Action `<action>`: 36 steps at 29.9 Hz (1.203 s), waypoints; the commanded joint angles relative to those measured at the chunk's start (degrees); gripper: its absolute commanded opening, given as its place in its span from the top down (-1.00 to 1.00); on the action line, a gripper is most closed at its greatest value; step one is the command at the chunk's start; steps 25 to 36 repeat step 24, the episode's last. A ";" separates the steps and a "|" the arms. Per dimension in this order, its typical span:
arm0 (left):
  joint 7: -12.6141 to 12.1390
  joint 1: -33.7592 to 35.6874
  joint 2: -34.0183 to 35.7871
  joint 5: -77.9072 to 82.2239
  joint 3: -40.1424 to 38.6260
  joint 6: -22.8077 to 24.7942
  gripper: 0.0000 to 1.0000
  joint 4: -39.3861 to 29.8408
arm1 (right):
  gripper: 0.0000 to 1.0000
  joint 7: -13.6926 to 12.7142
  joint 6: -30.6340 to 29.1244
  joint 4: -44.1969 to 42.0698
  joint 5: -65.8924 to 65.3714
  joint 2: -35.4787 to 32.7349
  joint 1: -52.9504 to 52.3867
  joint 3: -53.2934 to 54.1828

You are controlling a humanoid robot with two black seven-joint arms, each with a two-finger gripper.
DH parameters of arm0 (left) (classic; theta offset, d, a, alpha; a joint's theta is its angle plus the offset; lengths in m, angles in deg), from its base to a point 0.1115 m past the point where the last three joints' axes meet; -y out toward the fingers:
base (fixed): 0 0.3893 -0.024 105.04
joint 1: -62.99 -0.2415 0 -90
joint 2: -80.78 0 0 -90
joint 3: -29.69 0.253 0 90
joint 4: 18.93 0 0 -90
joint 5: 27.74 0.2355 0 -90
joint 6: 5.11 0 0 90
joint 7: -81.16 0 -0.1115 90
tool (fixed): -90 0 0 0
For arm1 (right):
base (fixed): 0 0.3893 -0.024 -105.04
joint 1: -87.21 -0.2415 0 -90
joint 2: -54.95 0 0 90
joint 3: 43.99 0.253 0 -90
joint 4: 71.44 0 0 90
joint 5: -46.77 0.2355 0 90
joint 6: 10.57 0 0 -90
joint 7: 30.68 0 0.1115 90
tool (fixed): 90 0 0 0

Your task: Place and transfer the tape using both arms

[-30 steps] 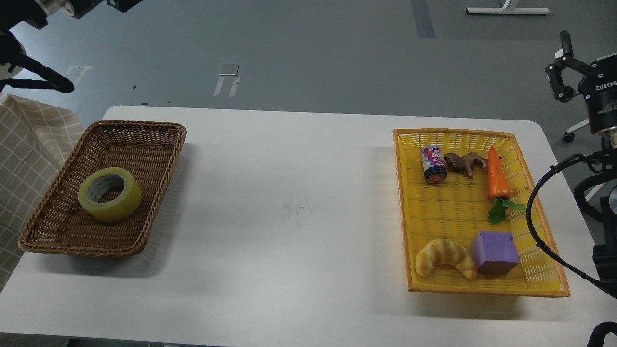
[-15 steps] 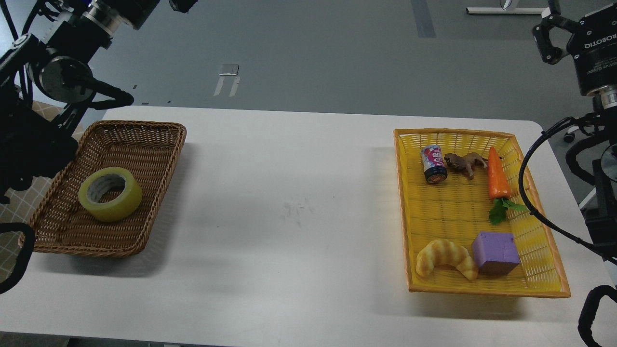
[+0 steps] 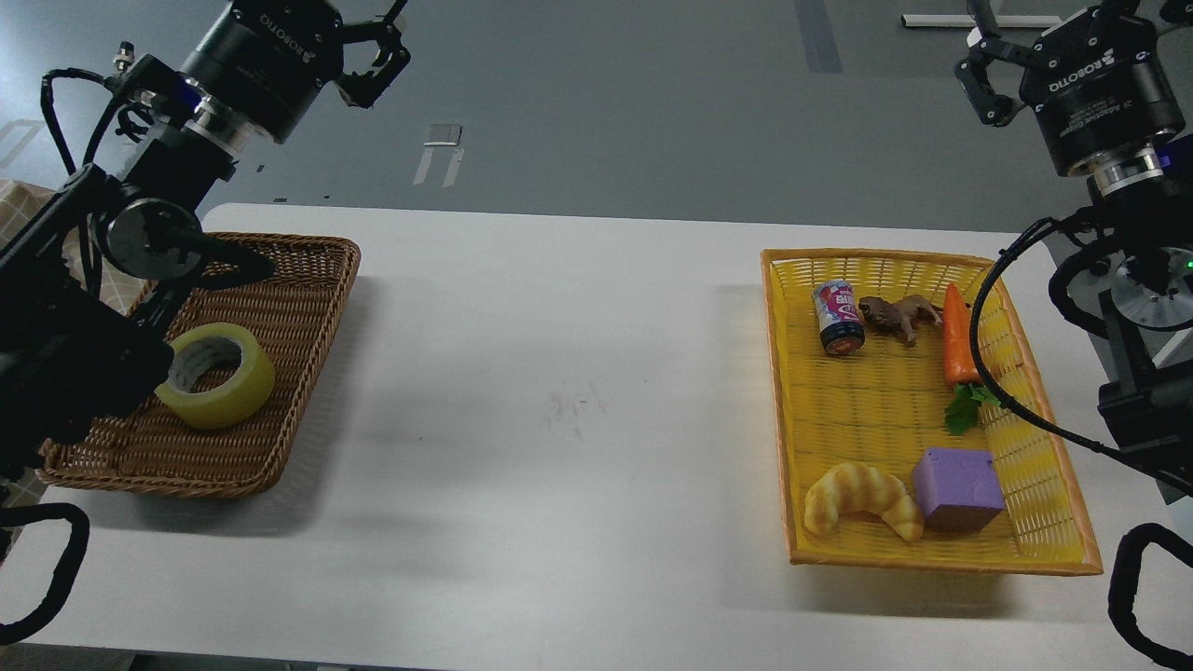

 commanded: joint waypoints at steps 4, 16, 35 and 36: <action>0.31 -1.00 -3.97 -0.08 -0.64 0.00 -0.96 0.86 | -1.00 0.01 0.00 0.05 0.17 1.85 0.88 -3.18; -0.12 -1.62 -8.72 0.09 -0.99 0.00 -0.95 3.85 | -1.00 0.10 0.00 1.11 0.44 5.37 1.41 -3.36; -0.30 -2.06 -10.31 0.27 -0.46 0.00 -0.96 4.90 | -1.00 0.10 0.00 1.20 0.52 6.16 1.50 -3.36; -0.30 -2.06 -10.31 0.27 -0.46 0.00 -0.96 4.90 | -1.00 0.10 0.00 1.20 0.52 6.16 1.50 -3.36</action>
